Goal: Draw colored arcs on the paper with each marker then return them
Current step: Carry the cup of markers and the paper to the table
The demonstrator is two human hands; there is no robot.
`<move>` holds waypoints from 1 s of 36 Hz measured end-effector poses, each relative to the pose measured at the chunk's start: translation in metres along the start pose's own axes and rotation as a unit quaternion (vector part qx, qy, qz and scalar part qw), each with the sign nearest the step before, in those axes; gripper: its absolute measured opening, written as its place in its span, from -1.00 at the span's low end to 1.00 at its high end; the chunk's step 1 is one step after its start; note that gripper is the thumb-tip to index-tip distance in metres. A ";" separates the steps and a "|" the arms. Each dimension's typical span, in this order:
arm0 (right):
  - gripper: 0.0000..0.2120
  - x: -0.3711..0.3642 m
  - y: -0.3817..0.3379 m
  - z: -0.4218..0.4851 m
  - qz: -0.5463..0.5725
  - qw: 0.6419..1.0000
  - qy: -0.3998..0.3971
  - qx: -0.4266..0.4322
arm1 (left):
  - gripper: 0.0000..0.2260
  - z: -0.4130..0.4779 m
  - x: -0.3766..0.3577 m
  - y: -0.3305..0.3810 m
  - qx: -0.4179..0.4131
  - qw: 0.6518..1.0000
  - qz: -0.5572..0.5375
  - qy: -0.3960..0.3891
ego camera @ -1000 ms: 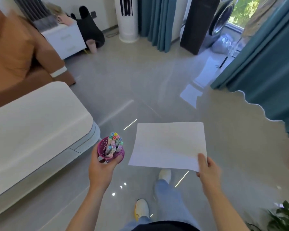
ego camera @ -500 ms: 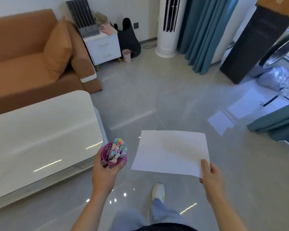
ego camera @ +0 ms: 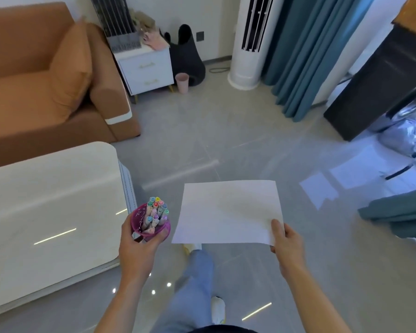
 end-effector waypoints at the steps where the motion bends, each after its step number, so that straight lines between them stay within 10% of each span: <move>1: -0.72 -0.005 -0.007 0.012 -0.005 1.000 -0.001 -0.001 | -0.28 0.013 -0.003 0.002 -0.002 1.000 0.004 0.003; 36: -0.79 -0.278 -0.353 0.432 -0.156 0.959 -0.226 0.064 | -0.24 0.434 -0.007 0.116 0.054 0.975 -0.013 0.213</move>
Point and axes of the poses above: each hand's wrist, its own z-axis towards the middle knuckle, its own x-axis out of the back of the hand, y = z × x, the point moved 3 cm from there along z, towards the middle knuckle, and after that the axes turned 12 degrees about -y, right-handed, at the moved point
